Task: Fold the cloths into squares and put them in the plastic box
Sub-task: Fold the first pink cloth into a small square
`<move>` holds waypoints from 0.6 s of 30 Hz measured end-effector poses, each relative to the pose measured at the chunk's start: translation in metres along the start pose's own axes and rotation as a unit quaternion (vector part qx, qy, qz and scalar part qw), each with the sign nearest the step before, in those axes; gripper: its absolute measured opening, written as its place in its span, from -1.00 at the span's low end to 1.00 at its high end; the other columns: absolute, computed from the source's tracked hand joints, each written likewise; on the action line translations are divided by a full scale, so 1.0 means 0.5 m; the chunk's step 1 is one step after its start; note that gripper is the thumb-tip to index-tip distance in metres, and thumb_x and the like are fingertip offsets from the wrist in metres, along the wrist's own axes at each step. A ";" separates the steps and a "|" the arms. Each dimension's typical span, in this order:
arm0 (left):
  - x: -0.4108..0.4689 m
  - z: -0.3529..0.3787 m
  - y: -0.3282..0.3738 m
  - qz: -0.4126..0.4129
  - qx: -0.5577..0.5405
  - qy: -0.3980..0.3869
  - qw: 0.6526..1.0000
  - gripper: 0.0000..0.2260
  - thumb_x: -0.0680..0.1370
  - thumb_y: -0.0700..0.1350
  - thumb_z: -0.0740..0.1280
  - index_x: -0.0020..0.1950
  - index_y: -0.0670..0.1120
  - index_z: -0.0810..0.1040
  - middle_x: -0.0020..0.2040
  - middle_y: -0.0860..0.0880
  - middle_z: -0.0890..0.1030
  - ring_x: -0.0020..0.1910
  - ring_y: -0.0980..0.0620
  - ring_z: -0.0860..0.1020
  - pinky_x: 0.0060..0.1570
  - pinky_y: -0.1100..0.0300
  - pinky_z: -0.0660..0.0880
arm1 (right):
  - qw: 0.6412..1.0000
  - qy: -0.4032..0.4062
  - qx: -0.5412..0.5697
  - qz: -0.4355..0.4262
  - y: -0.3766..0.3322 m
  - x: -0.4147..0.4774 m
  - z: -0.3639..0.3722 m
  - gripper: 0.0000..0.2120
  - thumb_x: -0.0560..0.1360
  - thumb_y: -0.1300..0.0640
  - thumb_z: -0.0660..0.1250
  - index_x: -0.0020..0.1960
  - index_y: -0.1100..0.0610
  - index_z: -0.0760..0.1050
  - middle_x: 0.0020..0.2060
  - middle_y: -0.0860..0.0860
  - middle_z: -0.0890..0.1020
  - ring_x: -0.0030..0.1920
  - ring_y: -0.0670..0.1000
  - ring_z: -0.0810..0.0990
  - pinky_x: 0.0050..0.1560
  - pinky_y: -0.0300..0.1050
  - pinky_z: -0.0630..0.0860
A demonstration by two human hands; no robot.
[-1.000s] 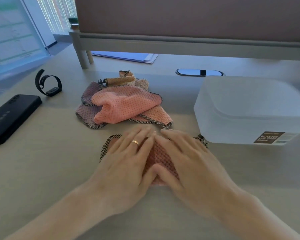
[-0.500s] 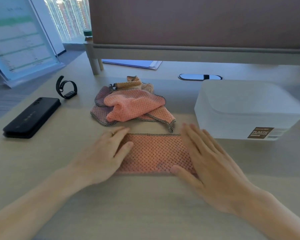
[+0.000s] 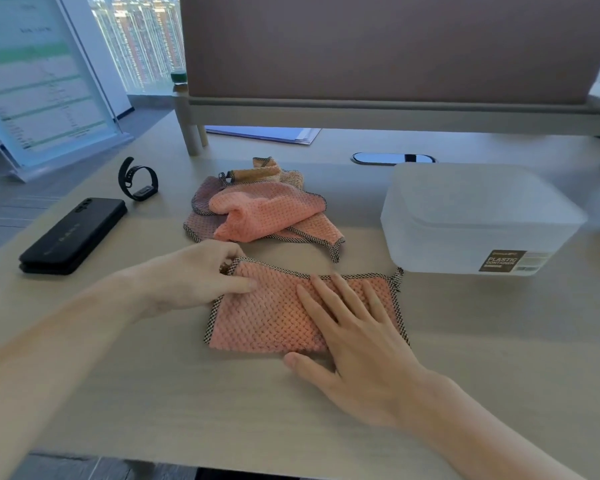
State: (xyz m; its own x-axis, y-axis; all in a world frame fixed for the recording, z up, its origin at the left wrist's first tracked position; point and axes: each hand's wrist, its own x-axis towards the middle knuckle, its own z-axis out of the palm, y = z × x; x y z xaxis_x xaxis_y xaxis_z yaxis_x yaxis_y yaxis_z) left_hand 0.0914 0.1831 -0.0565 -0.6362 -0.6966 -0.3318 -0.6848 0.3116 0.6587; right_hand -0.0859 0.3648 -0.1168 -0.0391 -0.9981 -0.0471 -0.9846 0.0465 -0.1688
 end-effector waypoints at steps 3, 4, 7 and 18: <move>-0.010 0.001 0.007 -0.032 -0.121 0.032 0.992 -0.82 0.56 -0.04 0.44 0.12 -0.05 0.58 0.01 -0.05 0.72 -0.14 0.11 0.70 -0.29 0.26 0.58 | 1.000 -0.005 0.022 0.002 -0.003 -0.004 -0.001 -0.15 0.48 -0.53 -0.28 0.63 -0.12 -0.29 0.63 -0.13 -0.24 0.60 -0.03 -0.39 0.59 0.18 -0.26; -0.011 -0.003 0.016 -0.027 -0.127 0.048 0.990 -0.80 0.56 -0.03 0.44 0.14 -0.04 0.59 0.04 -0.05 0.71 -0.08 0.05 0.70 -0.25 0.21 0.59 | 0.999 -0.006 0.046 0.001 -0.003 -0.004 -0.006 -0.17 0.49 -0.51 -0.27 0.64 -0.12 -0.28 0.63 -0.14 -0.24 0.59 -0.06 -0.39 0.60 0.15 -0.26; -0.009 -0.014 0.076 0.018 -0.134 0.068 0.988 -0.76 0.56 -0.02 0.45 0.21 0.02 0.60 0.08 0.00 0.66 -0.03 0.02 0.65 -0.17 0.15 0.56 | 0.981 0.016 0.194 0.015 0.008 -0.008 -0.044 -0.22 0.55 -0.42 -0.07 0.66 -0.10 -0.10 0.64 -0.19 -0.05 0.61 -0.19 -0.19 0.62 -0.06 -0.13; 0.060 0.179 0.240 0.053 -0.003 -0.071 0.996 -0.31 0.60 0.10 0.38 0.60 -0.10 0.14 -0.18 -0.03 0.70 -0.55 0.11 0.58 -0.53 0.27 0.49 | 0.708 0.077 0.643 0.282 0.118 -0.040 -0.112 -0.43 0.53 -0.27 0.29 0.06 0.27 0.62 -0.23 0.20 0.68 -0.34 0.10 0.65 -0.28 -0.03 0.63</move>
State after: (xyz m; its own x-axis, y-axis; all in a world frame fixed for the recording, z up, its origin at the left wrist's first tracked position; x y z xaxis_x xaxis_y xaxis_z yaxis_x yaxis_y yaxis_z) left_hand -0.0418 0.2574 -0.0481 -0.7495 -0.5608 -0.3517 -0.6087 0.3752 0.6991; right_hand -0.1527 0.3854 -0.0707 -0.4792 -0.7944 -0.3732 0.1598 0.3391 -0.9271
